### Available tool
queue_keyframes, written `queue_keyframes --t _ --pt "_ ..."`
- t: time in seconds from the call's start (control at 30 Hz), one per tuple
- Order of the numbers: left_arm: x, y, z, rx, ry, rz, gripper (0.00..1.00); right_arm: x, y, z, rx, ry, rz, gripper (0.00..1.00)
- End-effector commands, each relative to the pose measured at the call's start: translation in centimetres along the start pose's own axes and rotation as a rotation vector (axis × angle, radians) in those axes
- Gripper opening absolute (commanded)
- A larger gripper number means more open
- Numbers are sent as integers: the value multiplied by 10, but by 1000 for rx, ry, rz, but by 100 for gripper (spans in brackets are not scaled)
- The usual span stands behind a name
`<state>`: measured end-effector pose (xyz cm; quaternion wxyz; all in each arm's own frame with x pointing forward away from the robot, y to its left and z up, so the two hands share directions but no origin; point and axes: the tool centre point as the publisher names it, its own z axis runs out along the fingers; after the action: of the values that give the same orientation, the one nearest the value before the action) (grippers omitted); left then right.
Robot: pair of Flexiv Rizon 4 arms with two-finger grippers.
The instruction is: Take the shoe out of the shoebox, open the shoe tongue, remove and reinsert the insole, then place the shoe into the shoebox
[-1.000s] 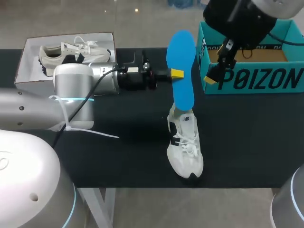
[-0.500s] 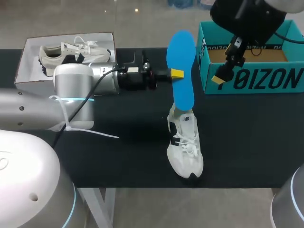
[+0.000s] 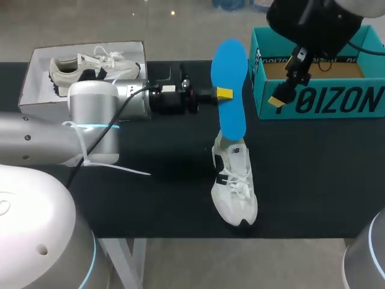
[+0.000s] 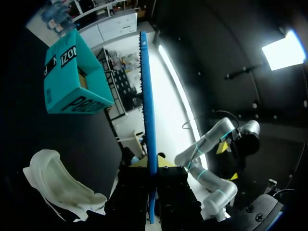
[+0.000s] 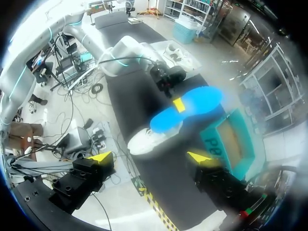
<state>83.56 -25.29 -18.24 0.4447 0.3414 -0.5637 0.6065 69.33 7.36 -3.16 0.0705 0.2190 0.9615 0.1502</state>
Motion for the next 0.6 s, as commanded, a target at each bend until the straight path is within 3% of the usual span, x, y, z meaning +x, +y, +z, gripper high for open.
queue_keyframes --t 0.03,0.17,0.33,0.43,0.53,0.6 --pt "0 0 0 -1 -2 0 0 -1 2 0 5 2 1 100" --pt "0 0 0 -1 -2 0 0 -1 2 0 5 2 1 100" --pt "4 23 -11 -67 66 410 0 -1 2 0 5 2 1 100" --pt "5 39 -18 -112 47 516 0 -1 2 0 5 2 1 100" --pt "8 55 -27 -64 39 600 0 -1 2 0 5 2 1 100" --pt "9 59 -29 -72 10 633 0 -1 2 0 5 2 1 100"
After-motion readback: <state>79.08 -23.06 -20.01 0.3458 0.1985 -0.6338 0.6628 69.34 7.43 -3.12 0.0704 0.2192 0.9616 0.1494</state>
